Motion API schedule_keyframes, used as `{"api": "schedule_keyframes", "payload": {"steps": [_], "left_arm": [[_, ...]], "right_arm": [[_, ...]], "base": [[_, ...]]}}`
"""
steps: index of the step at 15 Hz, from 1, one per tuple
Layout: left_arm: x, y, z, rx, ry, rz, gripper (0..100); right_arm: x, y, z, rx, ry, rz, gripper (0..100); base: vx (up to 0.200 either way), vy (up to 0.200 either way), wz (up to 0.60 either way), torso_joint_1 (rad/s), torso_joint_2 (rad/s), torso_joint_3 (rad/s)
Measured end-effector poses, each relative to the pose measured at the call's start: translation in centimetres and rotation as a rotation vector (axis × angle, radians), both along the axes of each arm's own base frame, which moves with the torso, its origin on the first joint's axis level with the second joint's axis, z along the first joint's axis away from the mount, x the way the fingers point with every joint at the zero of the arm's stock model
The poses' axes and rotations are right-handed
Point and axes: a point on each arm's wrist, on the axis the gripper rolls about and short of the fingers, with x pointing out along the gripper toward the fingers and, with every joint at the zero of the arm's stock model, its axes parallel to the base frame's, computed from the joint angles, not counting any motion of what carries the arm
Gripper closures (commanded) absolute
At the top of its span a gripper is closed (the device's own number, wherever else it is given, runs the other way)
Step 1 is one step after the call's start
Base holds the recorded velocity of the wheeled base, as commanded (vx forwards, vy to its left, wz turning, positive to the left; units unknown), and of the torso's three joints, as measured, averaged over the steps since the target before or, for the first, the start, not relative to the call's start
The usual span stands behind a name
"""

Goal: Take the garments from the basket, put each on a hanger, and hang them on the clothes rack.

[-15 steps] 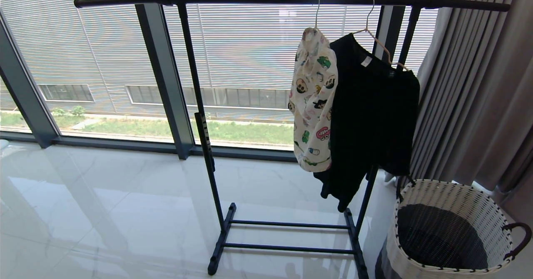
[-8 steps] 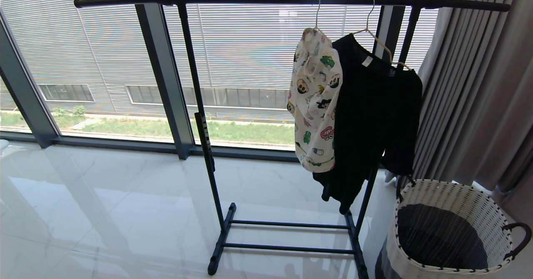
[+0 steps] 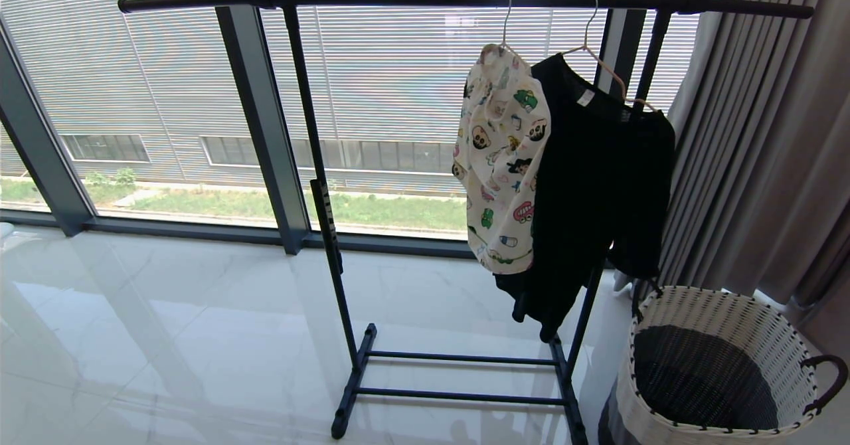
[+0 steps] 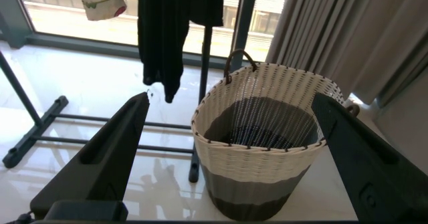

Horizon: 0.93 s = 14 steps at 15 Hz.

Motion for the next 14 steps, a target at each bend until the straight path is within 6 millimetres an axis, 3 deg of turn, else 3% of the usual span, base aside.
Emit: {"api": "schedule_keyframes", "payload": {"steps": [14], "left_arm": [[0.0,0.0,0.0,0.0,0.0,0.001,0]], "right_arm": [[0.0,-0.04,0.0,0.036,0.001,-0.018,0]], "base": [[0.0,0.0,0.0,0.0,0.0,0.0]]}}
